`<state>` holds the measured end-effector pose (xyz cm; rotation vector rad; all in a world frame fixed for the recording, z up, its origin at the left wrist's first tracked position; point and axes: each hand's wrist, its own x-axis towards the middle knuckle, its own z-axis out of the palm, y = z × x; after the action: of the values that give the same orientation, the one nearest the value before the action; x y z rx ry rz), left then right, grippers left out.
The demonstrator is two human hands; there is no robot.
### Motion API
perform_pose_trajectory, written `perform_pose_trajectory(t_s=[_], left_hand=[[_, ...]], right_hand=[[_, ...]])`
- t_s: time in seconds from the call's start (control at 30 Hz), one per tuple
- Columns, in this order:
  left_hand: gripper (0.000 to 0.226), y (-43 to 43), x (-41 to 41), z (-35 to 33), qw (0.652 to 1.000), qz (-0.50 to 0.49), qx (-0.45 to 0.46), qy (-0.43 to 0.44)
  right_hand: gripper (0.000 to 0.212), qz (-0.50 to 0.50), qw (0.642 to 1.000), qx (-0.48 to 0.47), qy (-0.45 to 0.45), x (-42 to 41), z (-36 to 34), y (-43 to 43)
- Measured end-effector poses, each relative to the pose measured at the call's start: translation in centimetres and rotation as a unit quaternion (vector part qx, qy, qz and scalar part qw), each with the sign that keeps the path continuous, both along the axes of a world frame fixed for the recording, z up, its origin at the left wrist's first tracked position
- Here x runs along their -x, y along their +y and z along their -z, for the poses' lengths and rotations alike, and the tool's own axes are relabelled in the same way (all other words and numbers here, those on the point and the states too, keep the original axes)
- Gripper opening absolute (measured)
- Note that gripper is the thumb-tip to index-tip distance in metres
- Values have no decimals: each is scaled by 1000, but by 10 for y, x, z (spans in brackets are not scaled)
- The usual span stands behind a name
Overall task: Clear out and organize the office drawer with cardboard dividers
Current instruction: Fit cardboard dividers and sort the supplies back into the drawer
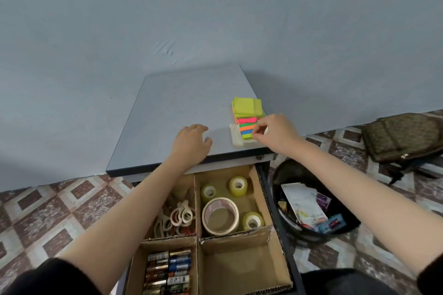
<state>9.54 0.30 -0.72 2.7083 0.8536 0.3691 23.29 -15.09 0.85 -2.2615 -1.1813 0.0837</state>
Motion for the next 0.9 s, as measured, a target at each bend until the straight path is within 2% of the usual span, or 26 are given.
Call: perform_pose_trajectory(t_s=[0.13,0.3,0.9], left_hand=[[42,10,-17,14,999,15,42,28],[44,11,-10,45,998,41,-49,22],[44,11,-11,51,996,46,-73,22]], right_hand=[[15,-14,998,48,-40,-18,-15,9],[18,-44,992,99,-68,-21,-12,18],[10,-78,974,176,-117,-24,-9,28]])
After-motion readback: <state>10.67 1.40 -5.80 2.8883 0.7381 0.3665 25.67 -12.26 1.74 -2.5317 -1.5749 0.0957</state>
